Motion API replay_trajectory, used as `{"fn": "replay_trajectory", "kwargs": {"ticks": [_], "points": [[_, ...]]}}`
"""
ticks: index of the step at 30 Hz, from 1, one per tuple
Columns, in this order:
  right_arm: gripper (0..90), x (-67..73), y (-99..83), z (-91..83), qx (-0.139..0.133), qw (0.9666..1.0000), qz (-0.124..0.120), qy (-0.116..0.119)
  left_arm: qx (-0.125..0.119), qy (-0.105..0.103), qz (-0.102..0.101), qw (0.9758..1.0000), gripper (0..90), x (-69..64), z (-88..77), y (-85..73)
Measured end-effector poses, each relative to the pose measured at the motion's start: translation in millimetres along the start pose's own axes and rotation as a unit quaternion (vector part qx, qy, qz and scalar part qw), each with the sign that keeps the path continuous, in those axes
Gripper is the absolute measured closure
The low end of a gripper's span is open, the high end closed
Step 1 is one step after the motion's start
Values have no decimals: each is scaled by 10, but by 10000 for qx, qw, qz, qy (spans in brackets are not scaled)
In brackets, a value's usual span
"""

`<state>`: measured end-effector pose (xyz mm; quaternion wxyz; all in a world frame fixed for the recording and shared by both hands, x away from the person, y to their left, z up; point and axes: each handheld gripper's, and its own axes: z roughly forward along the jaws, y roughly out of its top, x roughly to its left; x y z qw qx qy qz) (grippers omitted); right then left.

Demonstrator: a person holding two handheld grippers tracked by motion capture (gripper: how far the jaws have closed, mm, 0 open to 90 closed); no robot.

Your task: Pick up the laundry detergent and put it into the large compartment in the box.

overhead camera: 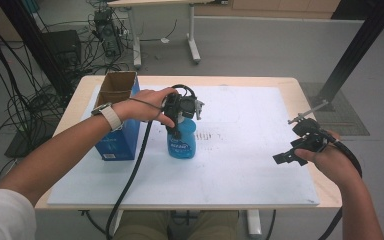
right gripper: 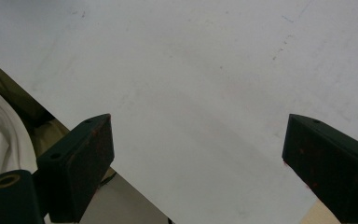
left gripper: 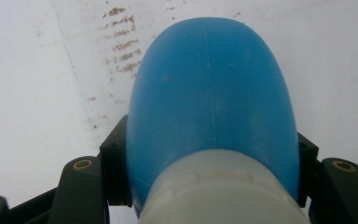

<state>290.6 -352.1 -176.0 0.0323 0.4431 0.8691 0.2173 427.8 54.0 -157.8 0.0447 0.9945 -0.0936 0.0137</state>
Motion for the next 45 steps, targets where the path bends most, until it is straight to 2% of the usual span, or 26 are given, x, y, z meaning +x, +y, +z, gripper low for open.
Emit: {"fn": "replay_trajectory", "kwargs": {"ticks": [45], "points": [[91,23,40,-19,5,10000,-26,-30,-14,9,-51,10000,378,-4,1,-7]]}}
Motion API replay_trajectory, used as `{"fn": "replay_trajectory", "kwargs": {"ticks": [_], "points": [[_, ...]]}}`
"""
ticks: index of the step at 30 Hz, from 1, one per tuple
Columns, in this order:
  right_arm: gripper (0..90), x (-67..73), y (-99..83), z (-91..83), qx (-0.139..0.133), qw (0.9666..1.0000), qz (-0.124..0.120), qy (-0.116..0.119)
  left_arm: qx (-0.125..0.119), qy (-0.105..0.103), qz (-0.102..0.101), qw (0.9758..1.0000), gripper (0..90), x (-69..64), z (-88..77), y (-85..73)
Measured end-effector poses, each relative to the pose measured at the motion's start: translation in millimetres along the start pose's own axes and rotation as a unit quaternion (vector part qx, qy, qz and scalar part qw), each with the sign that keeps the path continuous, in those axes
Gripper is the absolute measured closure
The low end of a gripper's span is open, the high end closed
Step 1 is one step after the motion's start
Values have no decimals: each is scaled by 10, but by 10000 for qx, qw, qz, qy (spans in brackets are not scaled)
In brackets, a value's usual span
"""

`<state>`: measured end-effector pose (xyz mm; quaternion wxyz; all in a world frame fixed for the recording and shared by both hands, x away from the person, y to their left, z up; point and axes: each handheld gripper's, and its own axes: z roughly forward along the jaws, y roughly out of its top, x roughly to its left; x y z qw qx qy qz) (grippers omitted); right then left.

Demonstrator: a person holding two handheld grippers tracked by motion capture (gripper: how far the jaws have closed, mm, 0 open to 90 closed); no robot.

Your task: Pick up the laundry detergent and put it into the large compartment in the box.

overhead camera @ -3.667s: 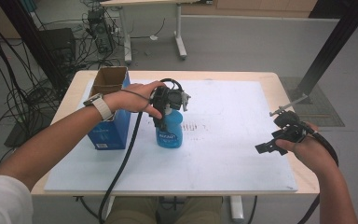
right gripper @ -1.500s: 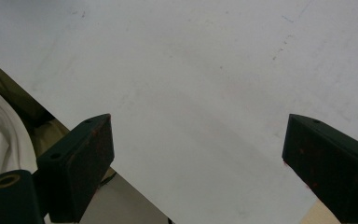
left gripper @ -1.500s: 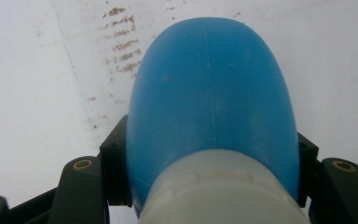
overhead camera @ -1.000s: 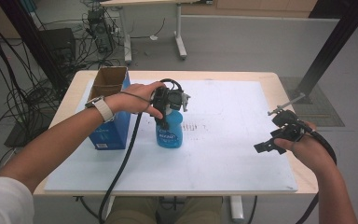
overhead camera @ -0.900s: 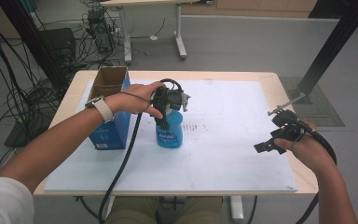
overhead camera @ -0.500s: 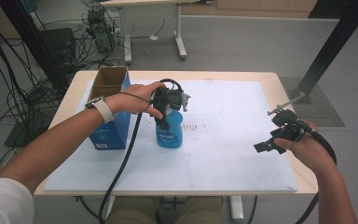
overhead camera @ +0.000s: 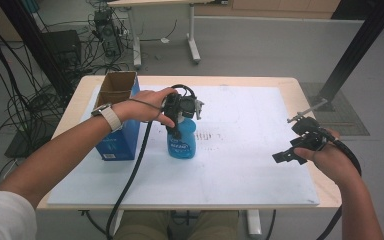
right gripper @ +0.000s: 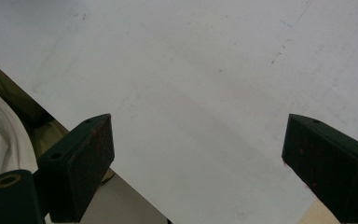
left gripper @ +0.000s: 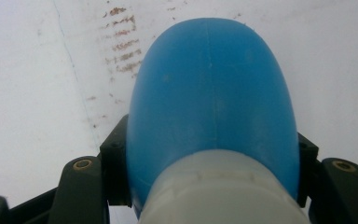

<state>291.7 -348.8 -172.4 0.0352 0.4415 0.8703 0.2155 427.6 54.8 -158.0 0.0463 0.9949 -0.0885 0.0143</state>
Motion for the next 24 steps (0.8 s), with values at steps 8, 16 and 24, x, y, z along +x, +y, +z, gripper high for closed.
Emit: {"fn": "replay_trajectory", "kwargs": {"ticks": [8,16,24], "points": [[96,13,0,-15,-10,10000,-6,-18,2,3,-15,10000,378,-6,-1,0],[96,23,-4,-25,-5,10000,-2,-34,-2,17,-13,10000,376,-14,1,-1],[96,21,8,-29,-10,10000,-8,-29,5,17,-13,10000,376,-13,0,1]]}}
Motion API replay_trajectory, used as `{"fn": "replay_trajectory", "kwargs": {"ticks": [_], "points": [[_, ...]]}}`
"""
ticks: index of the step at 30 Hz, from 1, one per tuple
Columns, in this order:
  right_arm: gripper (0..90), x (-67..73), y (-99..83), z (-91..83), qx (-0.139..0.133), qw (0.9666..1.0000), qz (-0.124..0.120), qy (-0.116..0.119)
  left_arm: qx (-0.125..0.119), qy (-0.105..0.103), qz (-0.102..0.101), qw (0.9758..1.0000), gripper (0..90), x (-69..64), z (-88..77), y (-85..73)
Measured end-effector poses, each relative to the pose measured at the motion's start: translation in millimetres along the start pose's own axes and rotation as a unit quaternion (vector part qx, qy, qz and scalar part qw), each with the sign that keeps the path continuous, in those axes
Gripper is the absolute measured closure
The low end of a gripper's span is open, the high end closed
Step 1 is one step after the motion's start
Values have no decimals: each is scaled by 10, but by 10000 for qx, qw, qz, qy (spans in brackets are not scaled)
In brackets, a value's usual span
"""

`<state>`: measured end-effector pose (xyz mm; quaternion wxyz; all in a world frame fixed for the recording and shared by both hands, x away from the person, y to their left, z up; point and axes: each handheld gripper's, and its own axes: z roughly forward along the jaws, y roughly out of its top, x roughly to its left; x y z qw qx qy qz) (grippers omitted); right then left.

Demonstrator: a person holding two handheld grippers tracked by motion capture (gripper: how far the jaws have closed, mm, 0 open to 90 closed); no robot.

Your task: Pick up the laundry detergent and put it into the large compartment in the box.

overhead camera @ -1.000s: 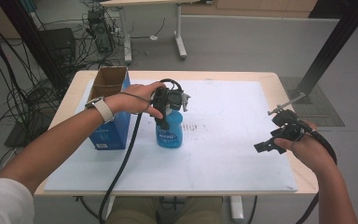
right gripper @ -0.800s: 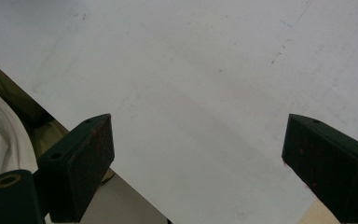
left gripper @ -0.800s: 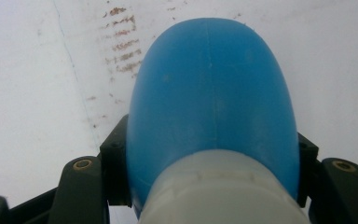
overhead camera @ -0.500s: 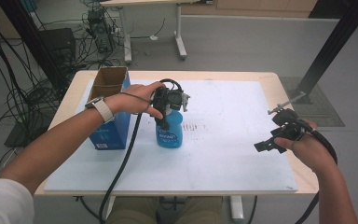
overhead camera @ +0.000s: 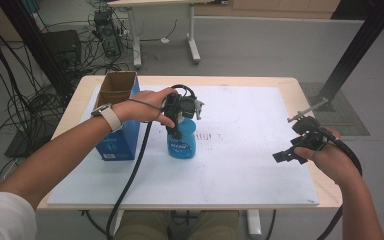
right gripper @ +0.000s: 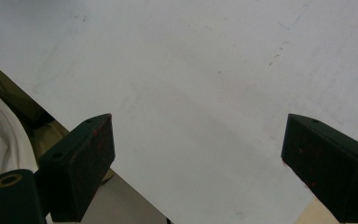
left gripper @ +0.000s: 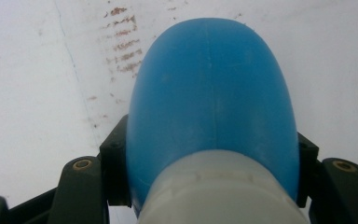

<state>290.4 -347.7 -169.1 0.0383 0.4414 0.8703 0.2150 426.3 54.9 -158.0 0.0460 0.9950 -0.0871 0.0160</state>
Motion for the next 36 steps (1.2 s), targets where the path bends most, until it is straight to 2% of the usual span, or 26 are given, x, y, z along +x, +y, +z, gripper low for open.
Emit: {"fn": "replay_trajectory", "kwargs": {"ticks": [36], "points": [[96,-25,16,39,18,10000,-22,30,2,0,3,10000,376,5,1,3]]}}
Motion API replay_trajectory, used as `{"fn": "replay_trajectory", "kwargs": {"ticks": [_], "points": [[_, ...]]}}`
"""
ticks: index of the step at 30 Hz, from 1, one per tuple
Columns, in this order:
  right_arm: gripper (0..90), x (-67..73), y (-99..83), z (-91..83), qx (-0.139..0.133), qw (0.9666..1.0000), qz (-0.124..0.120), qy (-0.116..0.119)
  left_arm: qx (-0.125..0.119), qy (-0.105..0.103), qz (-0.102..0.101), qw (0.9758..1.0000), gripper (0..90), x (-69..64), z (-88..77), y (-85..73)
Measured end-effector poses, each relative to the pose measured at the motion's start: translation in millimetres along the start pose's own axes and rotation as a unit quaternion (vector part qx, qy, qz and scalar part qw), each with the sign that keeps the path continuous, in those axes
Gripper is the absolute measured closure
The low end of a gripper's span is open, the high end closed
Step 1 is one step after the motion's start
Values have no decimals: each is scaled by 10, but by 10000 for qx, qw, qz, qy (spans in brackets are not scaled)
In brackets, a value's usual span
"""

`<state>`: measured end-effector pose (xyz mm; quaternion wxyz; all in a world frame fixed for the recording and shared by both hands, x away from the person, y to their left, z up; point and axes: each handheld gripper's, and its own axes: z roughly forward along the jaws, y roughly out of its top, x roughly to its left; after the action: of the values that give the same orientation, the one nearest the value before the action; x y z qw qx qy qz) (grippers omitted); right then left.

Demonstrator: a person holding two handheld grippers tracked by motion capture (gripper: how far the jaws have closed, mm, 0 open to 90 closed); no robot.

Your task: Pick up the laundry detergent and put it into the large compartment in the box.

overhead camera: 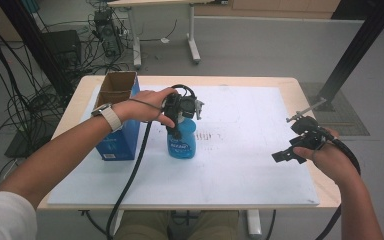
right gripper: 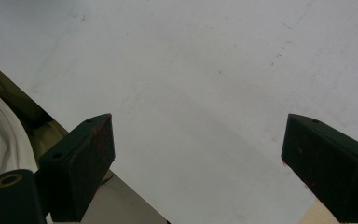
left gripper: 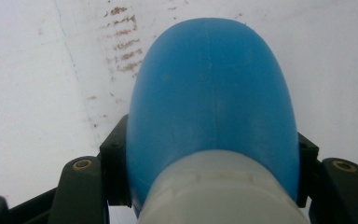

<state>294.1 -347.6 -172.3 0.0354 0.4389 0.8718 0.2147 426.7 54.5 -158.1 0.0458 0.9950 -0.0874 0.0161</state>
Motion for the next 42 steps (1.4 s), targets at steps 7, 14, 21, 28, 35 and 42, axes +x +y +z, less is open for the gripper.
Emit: {"fn": "replay_trajectory", "kwargs": {"ticks": [7,14,21,28,35,42], "points": [[96,1,2,-5,-5,10000,-2,2,-2,0,-1,10000,376,-2,0,-1],[96,4,-1,-10,-2,10000,-8,-3,11,-4,-34,10000,377,-4,-1,4],[96,4,-5,-16,0,10000,9,-9,2,0,-41,10000,377,-7,0,0],[96,-2,-4,-11,1,10000,-6,6,2,-8,-35,10000,378,2,-2,2],[96,-10,-29,-24,-20,10000,14,-5,28,-36,-94,9999,380,13,-7,17],[96,-9,-22,-13,-24,10000,-5,6,-56,31,-212,9998,381,-20,-48,-14]]}}
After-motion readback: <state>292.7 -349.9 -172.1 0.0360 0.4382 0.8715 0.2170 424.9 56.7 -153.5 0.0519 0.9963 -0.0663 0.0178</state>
